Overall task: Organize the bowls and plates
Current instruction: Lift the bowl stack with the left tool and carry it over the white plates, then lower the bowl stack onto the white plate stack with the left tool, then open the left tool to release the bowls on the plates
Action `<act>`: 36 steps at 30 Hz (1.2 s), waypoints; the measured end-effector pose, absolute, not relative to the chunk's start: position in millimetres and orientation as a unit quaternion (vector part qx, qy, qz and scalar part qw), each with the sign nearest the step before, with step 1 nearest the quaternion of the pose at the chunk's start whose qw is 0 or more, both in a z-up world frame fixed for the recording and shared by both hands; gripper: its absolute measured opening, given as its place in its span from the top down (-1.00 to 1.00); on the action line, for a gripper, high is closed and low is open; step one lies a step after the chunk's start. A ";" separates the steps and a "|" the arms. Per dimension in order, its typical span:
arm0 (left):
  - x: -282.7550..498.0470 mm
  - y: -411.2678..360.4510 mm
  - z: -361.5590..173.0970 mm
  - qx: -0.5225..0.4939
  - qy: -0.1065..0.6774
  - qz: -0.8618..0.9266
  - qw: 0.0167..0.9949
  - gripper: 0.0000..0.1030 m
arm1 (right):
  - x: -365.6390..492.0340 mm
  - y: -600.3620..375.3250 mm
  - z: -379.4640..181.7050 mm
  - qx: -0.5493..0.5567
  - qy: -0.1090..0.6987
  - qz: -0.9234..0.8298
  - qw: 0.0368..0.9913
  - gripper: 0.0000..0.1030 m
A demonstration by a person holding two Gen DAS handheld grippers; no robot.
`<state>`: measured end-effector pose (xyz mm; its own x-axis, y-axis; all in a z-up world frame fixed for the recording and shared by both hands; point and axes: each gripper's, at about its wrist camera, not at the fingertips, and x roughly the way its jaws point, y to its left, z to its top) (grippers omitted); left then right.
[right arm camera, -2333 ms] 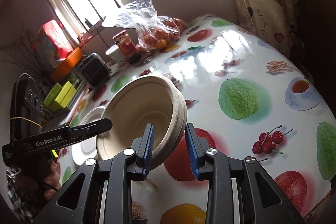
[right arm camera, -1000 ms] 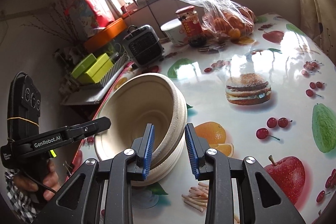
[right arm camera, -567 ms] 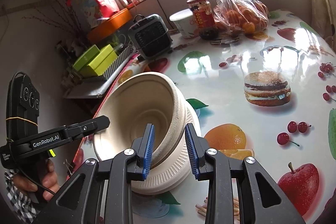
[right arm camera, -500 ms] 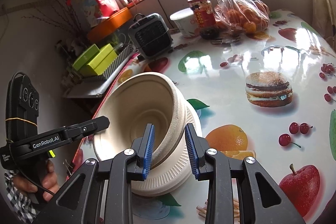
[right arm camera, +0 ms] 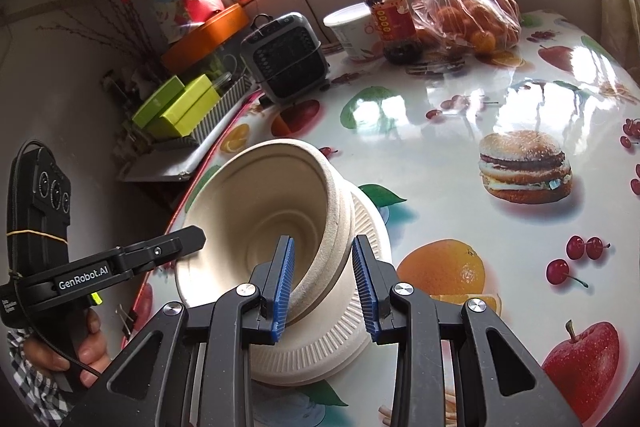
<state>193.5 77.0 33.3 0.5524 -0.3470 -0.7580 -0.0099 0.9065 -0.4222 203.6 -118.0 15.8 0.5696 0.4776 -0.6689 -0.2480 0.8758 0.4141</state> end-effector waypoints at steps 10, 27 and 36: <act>194.9 78.6 29.3 -0.197 0.465 -0.097 0.858 0.67 | 204.0 -117.8 15.6 0.137 0.414 0.208 0.876 0.41; 191.3 79.9 32.0 -0.185 0.460 -0.090 0.864 0.45 | 199.7 -119.7 20.3 0.133 0.405 0.203 0.882 0.10; 180.7 79.8 38.1 -0.170 0.448 -0.090 0.873 0.23 | 189.2 -118.3 24.8 0.125 0.396 0.197 0.888 0.04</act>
